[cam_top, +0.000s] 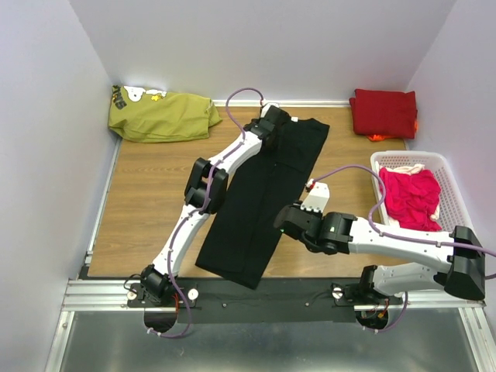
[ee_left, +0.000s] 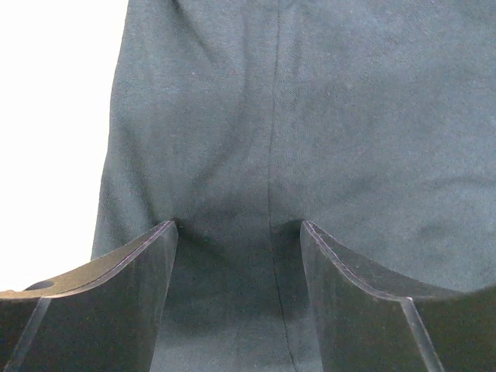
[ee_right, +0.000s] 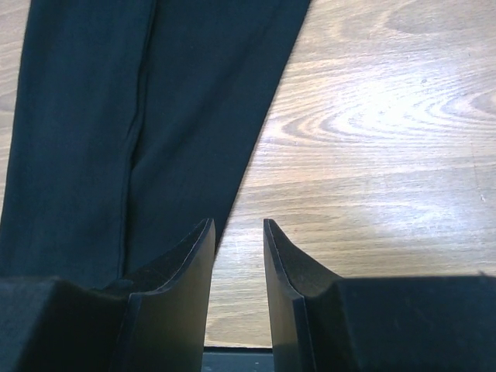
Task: Fold and stack the t-shirts
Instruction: Rotate the tshirt 90 degrees
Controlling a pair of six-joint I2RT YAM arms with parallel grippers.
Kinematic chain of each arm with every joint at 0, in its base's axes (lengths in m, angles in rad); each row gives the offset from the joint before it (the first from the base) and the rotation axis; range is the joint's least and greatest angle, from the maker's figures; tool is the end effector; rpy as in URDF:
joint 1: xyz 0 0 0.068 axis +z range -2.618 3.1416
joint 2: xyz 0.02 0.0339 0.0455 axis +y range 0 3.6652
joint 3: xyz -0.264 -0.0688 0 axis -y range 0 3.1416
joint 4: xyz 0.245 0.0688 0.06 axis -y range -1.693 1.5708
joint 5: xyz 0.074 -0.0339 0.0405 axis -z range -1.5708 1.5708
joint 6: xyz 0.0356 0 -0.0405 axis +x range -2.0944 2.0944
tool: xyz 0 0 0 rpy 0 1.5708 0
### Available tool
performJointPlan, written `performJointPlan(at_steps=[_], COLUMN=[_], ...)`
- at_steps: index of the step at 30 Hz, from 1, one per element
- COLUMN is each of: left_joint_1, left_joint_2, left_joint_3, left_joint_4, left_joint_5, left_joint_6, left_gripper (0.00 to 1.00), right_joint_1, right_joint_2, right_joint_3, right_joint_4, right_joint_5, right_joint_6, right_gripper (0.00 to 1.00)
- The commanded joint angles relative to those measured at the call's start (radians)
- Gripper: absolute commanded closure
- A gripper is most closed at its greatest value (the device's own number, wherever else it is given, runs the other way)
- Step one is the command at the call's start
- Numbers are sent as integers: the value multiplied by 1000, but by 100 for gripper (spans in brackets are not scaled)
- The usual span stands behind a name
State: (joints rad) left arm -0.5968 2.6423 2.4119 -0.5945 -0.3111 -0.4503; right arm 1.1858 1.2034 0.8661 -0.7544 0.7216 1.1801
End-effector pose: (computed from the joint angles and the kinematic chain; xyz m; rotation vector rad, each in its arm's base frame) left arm 0.4836 -0.3154 0.1631 0.0281 2.3493 -0.1402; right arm 0.1054 0.1975 0.2460 0.2052 2.2984 0.1916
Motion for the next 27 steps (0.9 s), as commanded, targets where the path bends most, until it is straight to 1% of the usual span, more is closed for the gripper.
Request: performJointPlan(at_steps=[1, 6, 10, 13, 14, 17, 18, 22, 24, 27], left_joint_1=[66, 127, 160, 178, 186, 193, 193, 198, 204, 207], left_joint_2=[-15, -51, -50, -45, -44, -42, -53, -116, -172, -238], left_joint_3=[-36, -60, -57, -48, -45, -22, -22, -68, -95, -128], left_joint_4=[-116, -119, -119, -102, -91, -45, -4, 94, 149, 185], left_joint_5=[-22, -45, -49, -43, -40, -23, -14, -9, -2, -20], left_joint_6=[-45, -57, -53, -48, -39, -5, 30, 85, 96, 114], left_gripper=[25, 25, 25, 25, 25, 25, 25, 25, 25, 25], right_joint_1=[9, 9, 8, 9, 8, 14, 18, 23, 23, 28], right_joint_2=[18, 21, 82, 223, 304, 416, 458, 484, 496, 536], right_joint_3=[34, 33, 54, 102, 138, 188, 204, 220, 237, 263], right_joint_4=[-17, -17, -13, -11, -11, -5, 36, 190, 223, 250], right_joint_5=[58, 56, 38, -2, -8, -28, -30, -114, -132, -175], right_joint_6=[6, 0, -52, -131, -167, -198, -217, -319, -352, -388], right_gripper=[60, 59, 58, 58, 58, 61, 61, 63, 63, 64])
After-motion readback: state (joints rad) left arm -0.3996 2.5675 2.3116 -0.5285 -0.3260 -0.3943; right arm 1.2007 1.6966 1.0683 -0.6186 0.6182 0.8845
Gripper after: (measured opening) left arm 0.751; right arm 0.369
